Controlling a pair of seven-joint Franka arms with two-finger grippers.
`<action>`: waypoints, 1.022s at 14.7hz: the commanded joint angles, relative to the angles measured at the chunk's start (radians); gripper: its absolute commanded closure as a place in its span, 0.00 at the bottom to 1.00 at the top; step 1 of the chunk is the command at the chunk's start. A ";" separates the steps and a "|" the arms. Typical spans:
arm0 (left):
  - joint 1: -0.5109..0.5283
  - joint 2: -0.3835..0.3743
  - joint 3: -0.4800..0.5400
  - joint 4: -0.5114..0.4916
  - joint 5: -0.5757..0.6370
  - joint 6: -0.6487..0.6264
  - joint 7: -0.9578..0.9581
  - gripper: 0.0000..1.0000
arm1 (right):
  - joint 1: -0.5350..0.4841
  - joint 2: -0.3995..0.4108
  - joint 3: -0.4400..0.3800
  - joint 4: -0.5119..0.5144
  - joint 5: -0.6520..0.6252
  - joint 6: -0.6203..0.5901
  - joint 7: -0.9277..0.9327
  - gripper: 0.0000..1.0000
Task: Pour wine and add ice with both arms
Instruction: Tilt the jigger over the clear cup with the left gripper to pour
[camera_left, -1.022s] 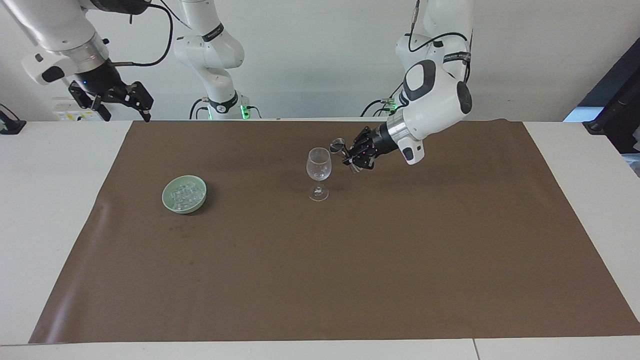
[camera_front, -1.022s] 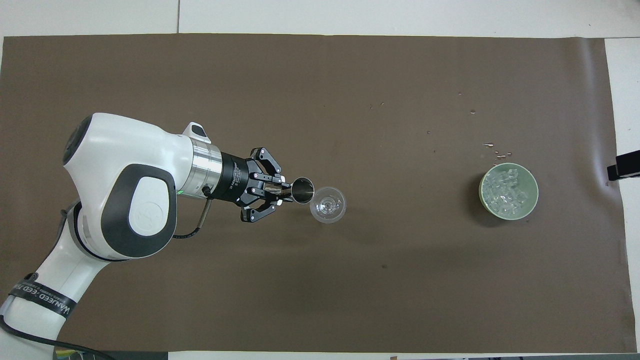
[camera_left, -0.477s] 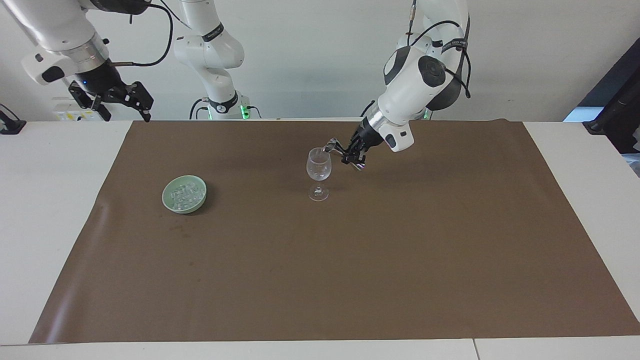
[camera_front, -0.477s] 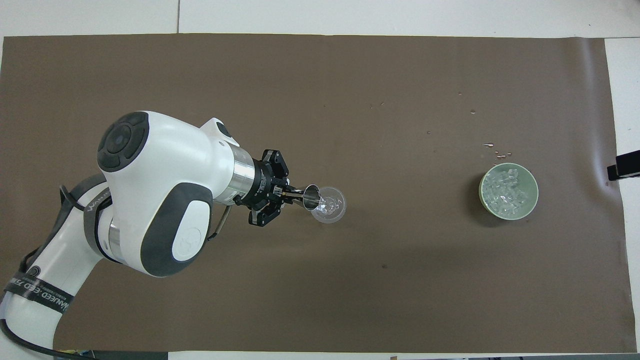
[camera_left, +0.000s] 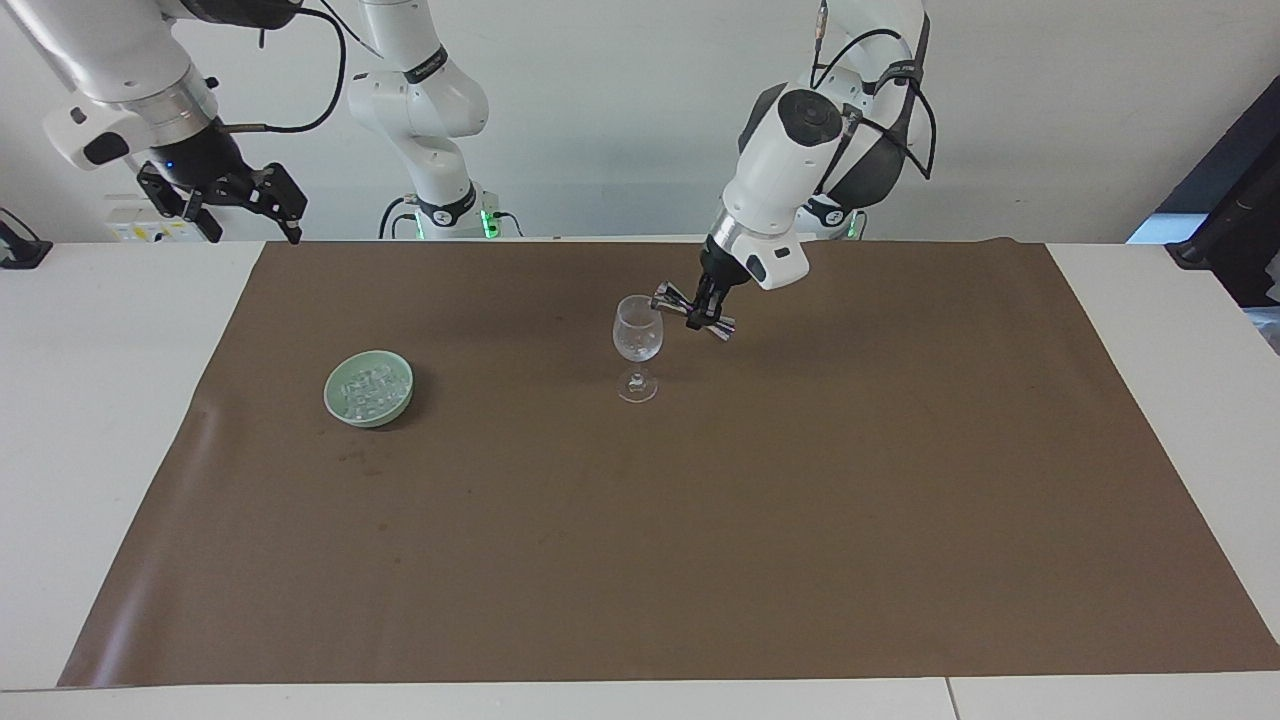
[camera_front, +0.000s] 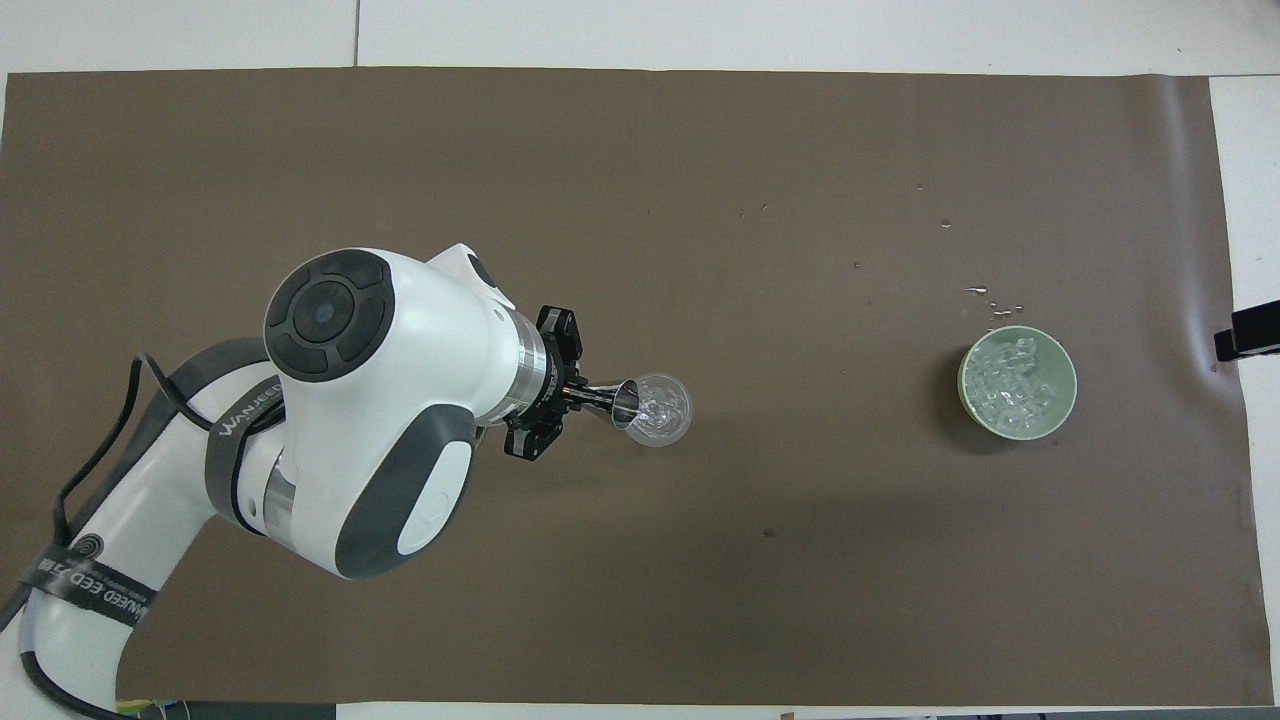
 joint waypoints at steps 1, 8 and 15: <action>-0.038 0.014 0.005 0.032 0.098 0.005 -0.071 1.00 | -0.008 -0.015 0.007 -0.019 -0.005 0.002 0.006 0.00; -0.095 0.020 -0.002 0.040 0.293 0.020 -0.164 1.00 | -0.015 -0.015 0.007 -0.019 -0.005 0.000 0.004 0.00; -0.133 0.018 -0.005 0.043 0.456 0.046 -0.227 1.00 | -0.008 -0.053 0.007 -0.111 0.056 0.067 -0.009 0.00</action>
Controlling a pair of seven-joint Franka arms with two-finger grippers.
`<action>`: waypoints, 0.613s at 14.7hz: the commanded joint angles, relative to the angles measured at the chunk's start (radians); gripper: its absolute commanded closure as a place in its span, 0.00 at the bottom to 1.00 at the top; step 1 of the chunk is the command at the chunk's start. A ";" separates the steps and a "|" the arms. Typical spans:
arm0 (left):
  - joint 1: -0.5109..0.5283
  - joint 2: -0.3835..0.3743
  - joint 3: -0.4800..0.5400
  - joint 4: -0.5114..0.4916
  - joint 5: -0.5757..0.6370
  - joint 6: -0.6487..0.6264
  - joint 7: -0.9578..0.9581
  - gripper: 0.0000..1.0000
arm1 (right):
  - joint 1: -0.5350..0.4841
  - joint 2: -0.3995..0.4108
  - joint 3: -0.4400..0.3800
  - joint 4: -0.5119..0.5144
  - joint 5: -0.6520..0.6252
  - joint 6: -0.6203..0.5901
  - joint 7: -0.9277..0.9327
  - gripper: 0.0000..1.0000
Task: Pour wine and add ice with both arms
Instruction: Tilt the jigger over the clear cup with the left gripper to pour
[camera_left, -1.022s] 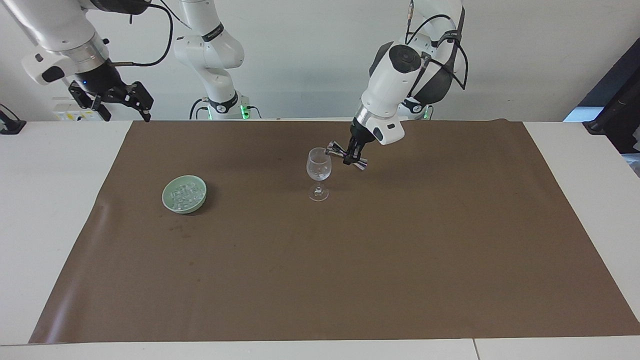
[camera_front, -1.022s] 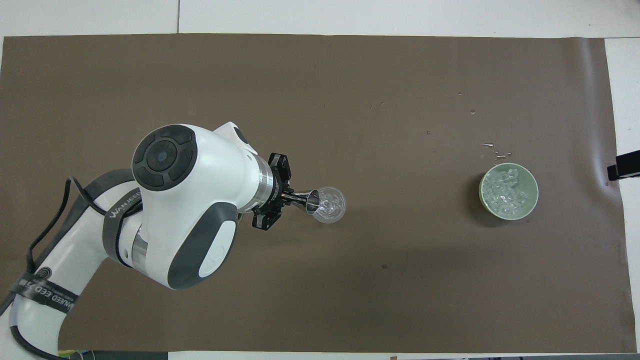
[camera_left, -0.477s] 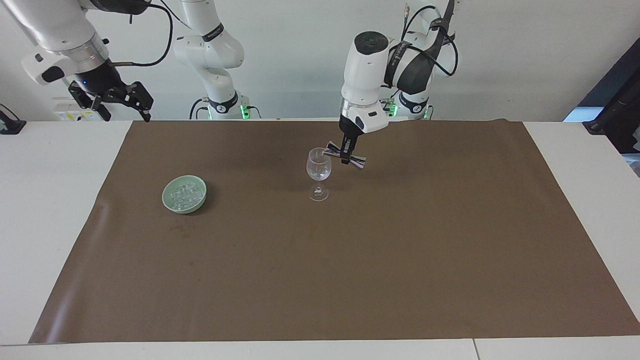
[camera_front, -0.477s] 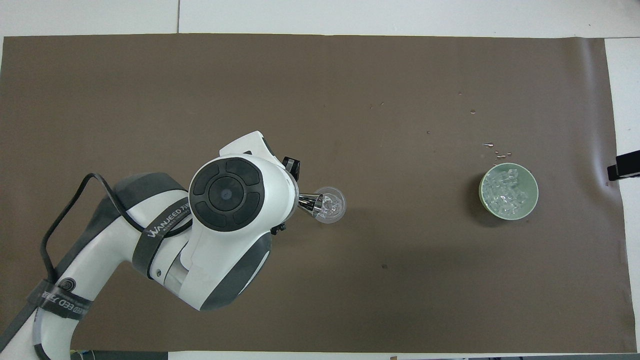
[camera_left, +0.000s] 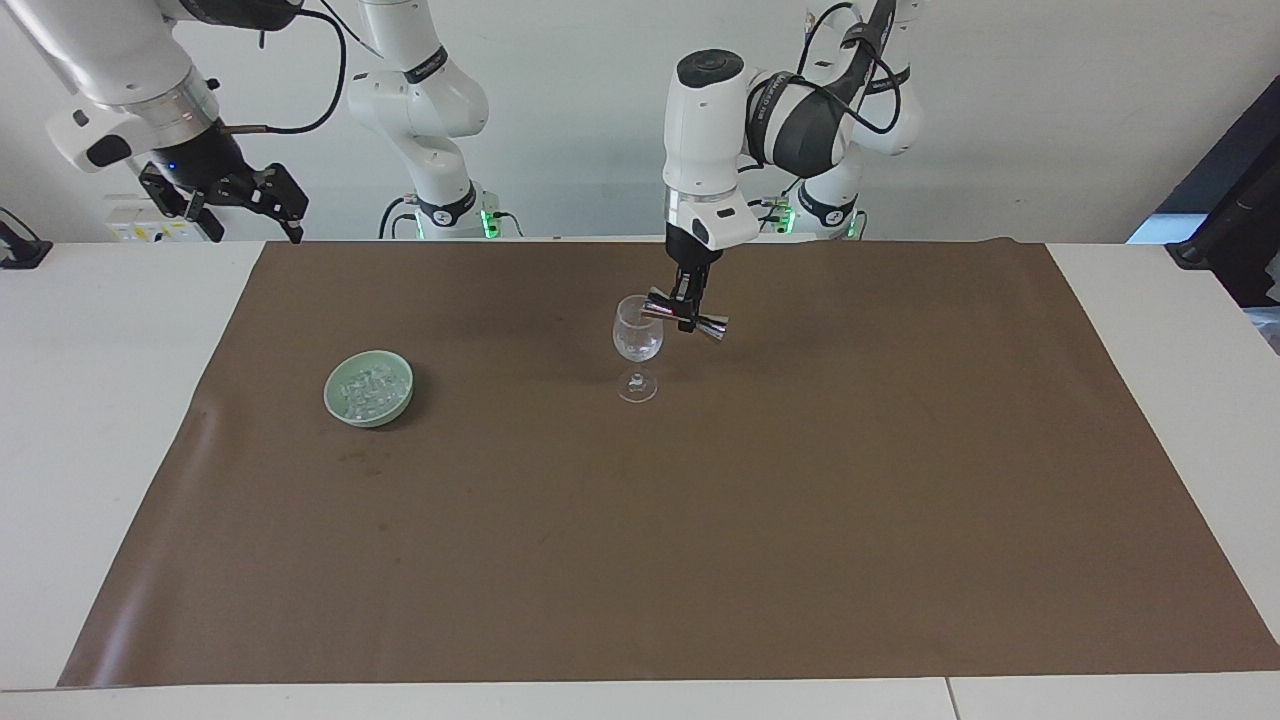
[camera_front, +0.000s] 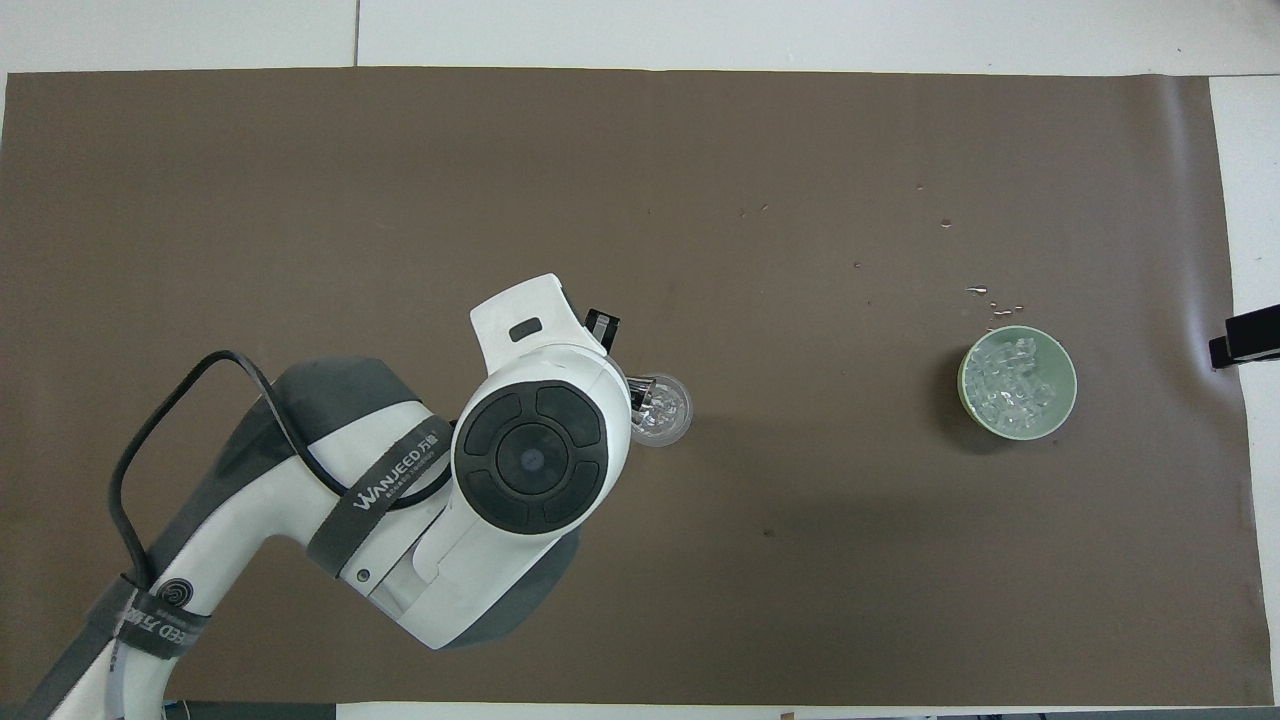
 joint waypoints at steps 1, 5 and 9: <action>-0.025 0.008 0.007 0.020 0.069 -0.019 -0.021 1.00 | -0.009 -0.065 0.007 -0.139 0.073 0.132 -0.032 0.00; -0.030 0.010 0.001 0.049 0.093 -0.065 -0.017 1.00 | -0.015 -0.080 0.005 -0.294 0.106 0.284 -0.111 0.00; -0.037 0.010 -0.005 0.057 0.093 -0.099 -0.017 1.00 | -0.014 -0.106 0.005 -0.464 0.106 0.442 -0.135 0.00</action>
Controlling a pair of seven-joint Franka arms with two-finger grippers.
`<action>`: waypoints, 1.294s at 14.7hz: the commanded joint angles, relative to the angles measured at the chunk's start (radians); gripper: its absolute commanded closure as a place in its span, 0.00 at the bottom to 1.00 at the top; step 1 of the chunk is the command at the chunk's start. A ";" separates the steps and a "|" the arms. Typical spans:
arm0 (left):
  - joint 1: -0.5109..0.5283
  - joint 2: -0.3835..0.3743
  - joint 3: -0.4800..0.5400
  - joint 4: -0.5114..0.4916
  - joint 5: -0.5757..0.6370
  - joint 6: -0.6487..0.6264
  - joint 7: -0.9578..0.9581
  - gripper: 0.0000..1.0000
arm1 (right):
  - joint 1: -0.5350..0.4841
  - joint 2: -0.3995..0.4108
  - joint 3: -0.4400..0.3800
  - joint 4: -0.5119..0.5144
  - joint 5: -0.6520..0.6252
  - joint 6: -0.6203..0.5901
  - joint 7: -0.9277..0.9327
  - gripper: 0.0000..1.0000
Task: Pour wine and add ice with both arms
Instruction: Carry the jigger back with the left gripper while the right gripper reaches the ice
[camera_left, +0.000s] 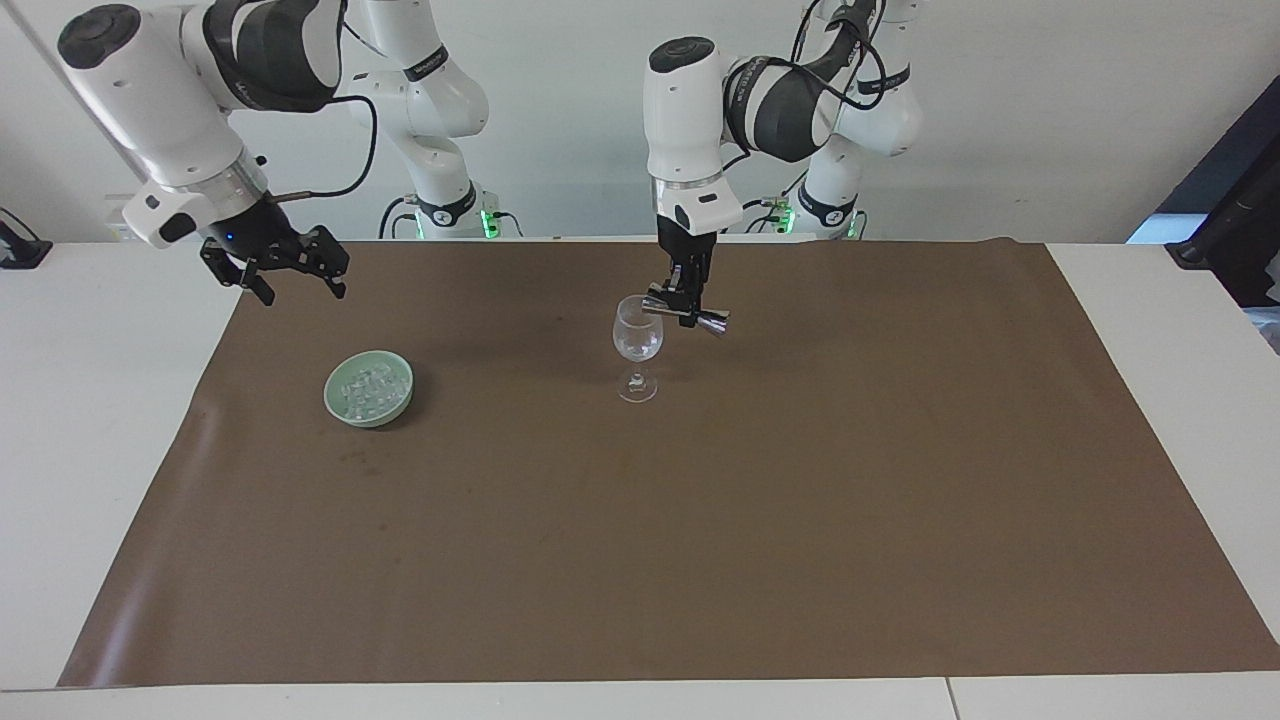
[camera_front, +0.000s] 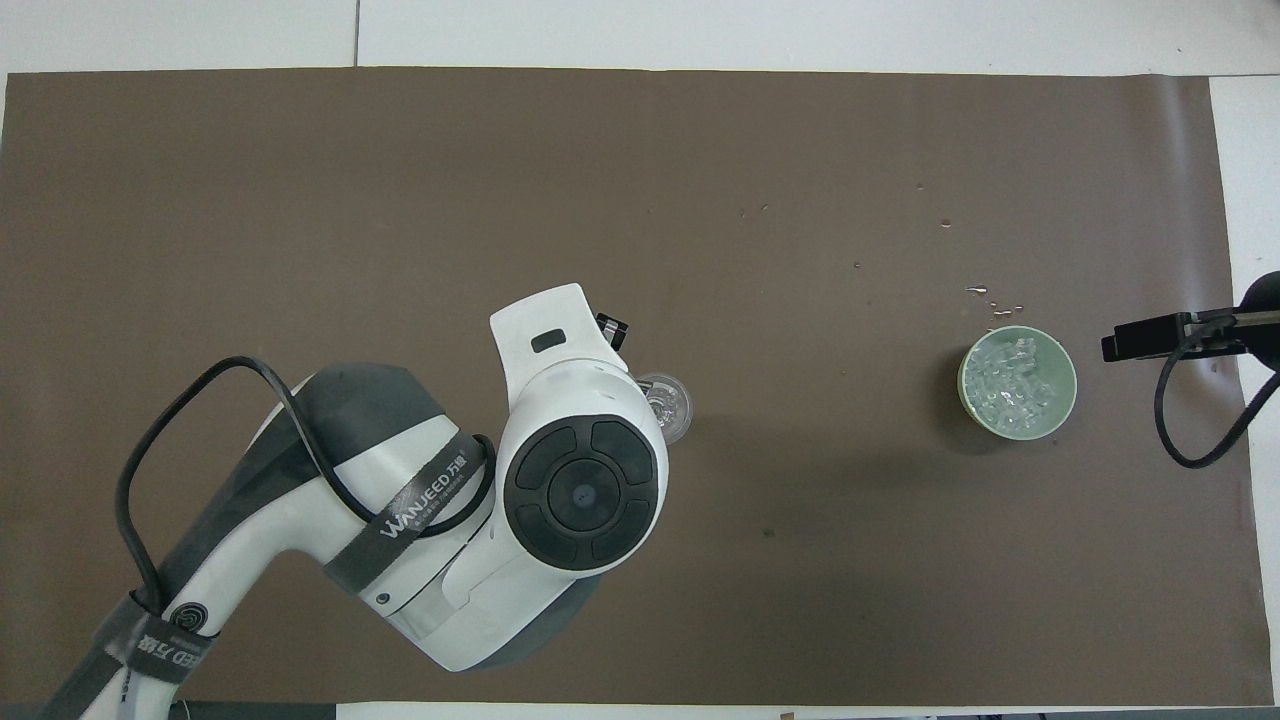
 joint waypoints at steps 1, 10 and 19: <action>-0.019 0.009 0.008 0.034 0.021 -0.037 -0.019 1.00 | -0.018 -0.048 0.005 -0.150 0.020 0.093 -0.075 0.01; 0.131 -0.006 0.022 0.062 -0.319 -0.045 -0.009 1.00 | 0.011 0.056 0.005 -0.290 0.020 0.393 -0.131 0.04; 0.583 -0.110 0.026 -0.091 -0.901 -0.085 0.476 1.00 | 0.031 0.053 0.004 -0.380 0.020 0.517 -0.204 0.29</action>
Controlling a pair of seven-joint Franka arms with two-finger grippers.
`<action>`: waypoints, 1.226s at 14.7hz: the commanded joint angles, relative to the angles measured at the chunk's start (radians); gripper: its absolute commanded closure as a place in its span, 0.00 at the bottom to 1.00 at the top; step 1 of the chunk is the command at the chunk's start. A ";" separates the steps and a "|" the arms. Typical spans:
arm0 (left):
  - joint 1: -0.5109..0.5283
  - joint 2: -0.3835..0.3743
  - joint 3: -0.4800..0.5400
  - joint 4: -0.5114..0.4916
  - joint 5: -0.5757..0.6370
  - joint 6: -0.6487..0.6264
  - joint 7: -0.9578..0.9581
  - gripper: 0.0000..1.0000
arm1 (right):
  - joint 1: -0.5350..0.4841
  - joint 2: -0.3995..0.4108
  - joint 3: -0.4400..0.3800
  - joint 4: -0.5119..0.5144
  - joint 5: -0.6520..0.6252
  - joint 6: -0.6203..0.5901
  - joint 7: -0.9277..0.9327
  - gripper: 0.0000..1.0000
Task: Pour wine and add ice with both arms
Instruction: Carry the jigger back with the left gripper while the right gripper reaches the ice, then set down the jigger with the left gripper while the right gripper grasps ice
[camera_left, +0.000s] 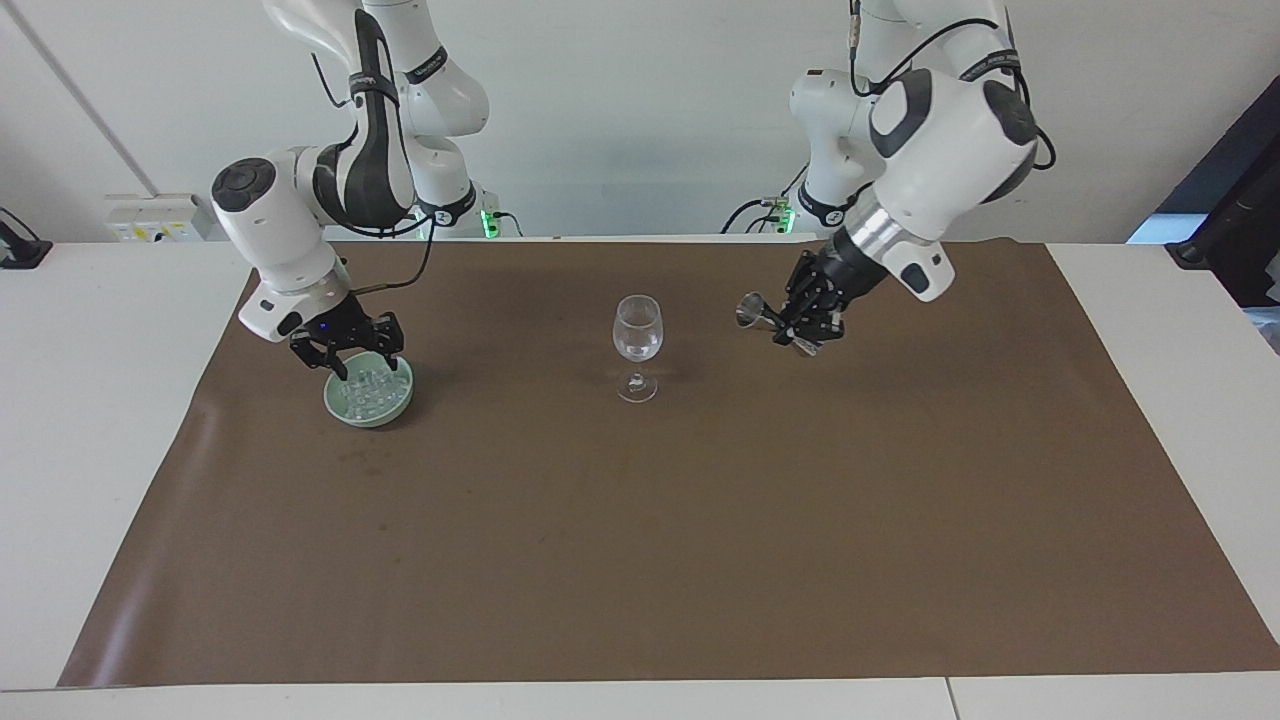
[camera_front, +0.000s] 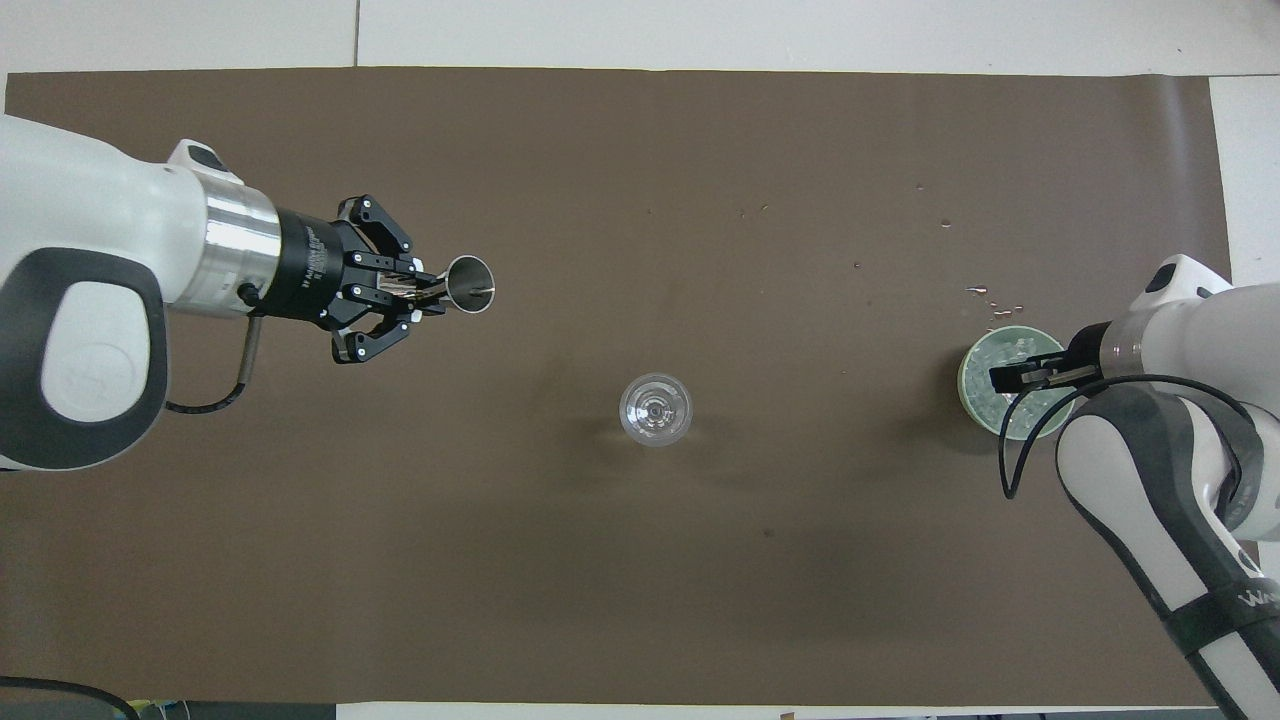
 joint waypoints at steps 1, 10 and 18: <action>0.123 -0.077 -0.012 -0.152 -0.146 0.020 0.155 1.00 | -0.022 -0.010 0.002 -0.070 0.019 0.088 -0.069 0.29; 0.506 0.212 -0.012 -0.153 -0.555 -0.254 0.707 1.00 | -0.060 0.027 0.002 -0.114 0.016 0.155 -0.150 0.46; 0.658 0.465 -0.018 0.022 -0.627 -0.380 0.771 1.00 | -0.056 0.029 0.002 -0.130 0.016 0.195 -0.147 0.47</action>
